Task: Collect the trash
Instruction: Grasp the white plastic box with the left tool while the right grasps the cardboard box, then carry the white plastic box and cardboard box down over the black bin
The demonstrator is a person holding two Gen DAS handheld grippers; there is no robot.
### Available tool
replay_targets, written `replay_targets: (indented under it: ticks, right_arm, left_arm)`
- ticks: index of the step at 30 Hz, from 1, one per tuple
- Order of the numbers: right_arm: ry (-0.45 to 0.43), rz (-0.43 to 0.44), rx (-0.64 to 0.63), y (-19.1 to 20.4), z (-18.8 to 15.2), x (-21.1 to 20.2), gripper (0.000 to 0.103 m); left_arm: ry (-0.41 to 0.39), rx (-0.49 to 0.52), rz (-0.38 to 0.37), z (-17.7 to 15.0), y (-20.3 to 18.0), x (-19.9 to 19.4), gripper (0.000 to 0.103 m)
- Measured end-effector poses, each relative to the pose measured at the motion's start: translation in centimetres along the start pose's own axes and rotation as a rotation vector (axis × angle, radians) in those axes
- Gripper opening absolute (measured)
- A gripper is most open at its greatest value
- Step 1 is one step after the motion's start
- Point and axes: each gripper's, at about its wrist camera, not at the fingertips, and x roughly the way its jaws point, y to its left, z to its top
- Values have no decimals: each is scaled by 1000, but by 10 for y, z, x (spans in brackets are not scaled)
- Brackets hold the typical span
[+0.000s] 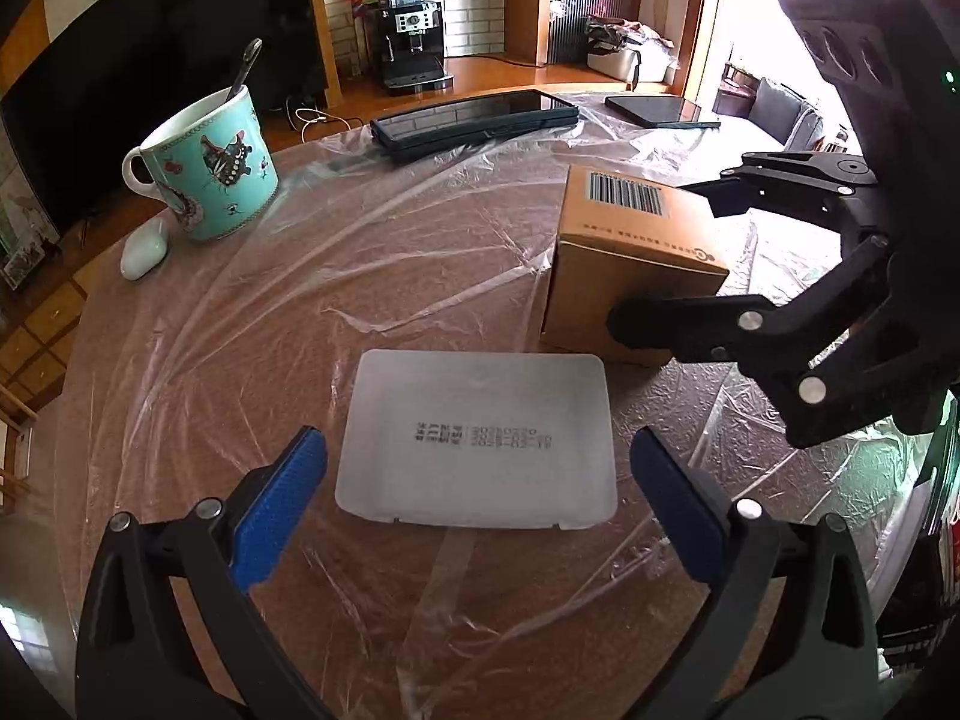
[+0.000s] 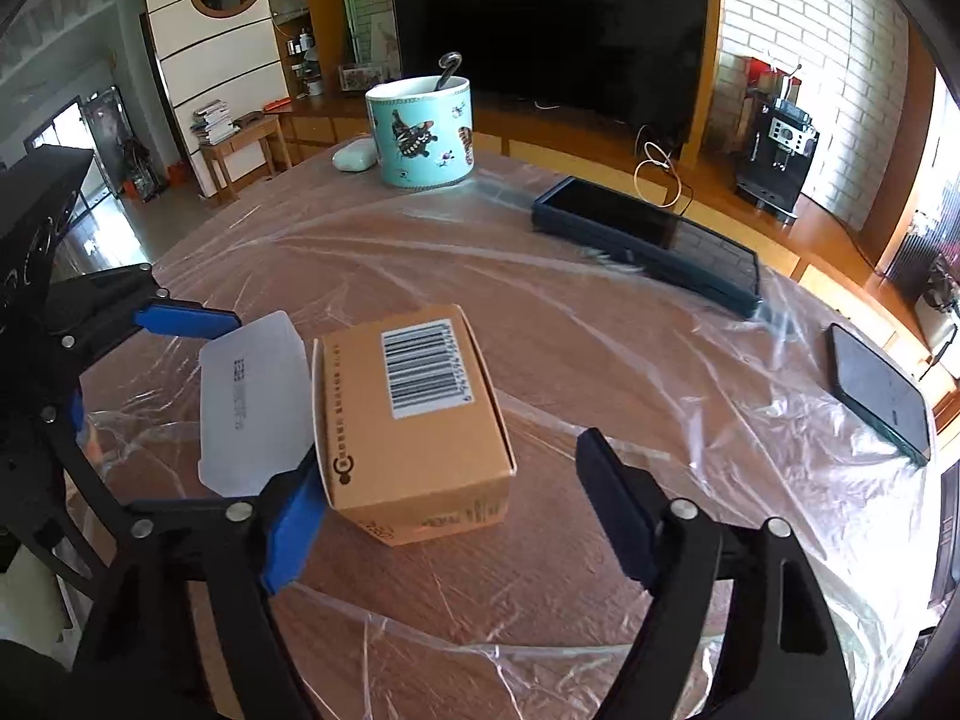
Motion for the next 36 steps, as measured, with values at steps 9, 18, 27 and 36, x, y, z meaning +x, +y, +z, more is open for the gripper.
replay_targets:
  ticks: [9,18,27,36]
  right_arm:
    - [15,18,37,1,4,11,67]
    - [33,65,102,-5,1,13,49]
    - [10,75,176,-6,-9,1,47]
    - [-15,68,209,-5,-23,-25,46]
  left_arm:
    - [-4,-8,-15,4,3,4,96]
    - [1,8,-23,4,0,9,82]
    - [-17,2,-18,1,-2,1,82]
    - [-32,10,-26,0,-6,-16,82]
